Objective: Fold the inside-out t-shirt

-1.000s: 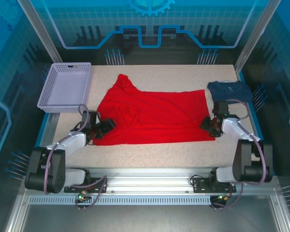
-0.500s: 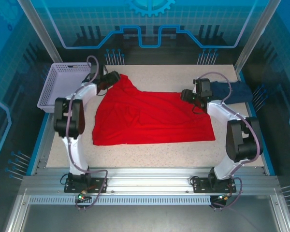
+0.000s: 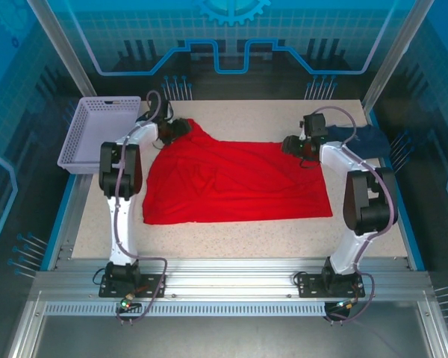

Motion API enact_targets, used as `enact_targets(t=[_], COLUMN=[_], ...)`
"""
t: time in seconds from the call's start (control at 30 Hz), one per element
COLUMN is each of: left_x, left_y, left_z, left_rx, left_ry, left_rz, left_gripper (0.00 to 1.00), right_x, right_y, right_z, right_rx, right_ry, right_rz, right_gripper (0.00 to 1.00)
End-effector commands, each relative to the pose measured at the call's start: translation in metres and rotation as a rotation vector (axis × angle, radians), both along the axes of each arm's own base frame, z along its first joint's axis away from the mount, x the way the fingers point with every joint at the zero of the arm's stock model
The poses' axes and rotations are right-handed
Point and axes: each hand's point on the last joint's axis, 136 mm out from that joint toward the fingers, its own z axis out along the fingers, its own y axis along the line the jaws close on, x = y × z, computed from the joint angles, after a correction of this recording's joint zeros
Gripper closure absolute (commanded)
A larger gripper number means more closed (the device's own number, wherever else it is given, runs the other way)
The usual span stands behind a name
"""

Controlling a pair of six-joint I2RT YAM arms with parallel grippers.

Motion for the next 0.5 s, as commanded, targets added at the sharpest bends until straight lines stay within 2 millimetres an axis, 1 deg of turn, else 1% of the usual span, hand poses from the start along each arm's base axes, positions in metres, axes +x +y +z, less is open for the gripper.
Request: enact_targets(t=[0.0,0.07,0.17,0.3,0.47], left_x=[-0.021,-0.044,-0.073,-0.097,-0.130], left_y=[-0.005,-0.006,-0.006,-0.002,-0.002], left_z=[0.063,0.057,0.039,0.016,-0.011], left_rx=[-0.024,-0.041,-0.054,-0.022,-0.033], left_ry=[-0.137,-0.124,-0.085,-0.036,0.037], left_rz=[-0.028,-0.023,-0.019,-0.023,-0.013], left_gripper=[0.32,0.32,0.31,0.32,0.32], right_x=[-0.037,-0.039,-0.042,-0.050,-0.072], right_y=[-0.016,-0.019,-0.022,-0.028,-0.036], right_z=[-0.045,-0.055,-0.067,-0.078,-0.087], right_rx=[0.037,0.044,0.037,0.019,0.010], right_ry=[0.235,0.272,0.320,0.376,0.430], right_rz=[-0.004,0.005,0.013,0.010,0.001], right_gripper=[0.44,0.44,0.45,0.45,0.45])
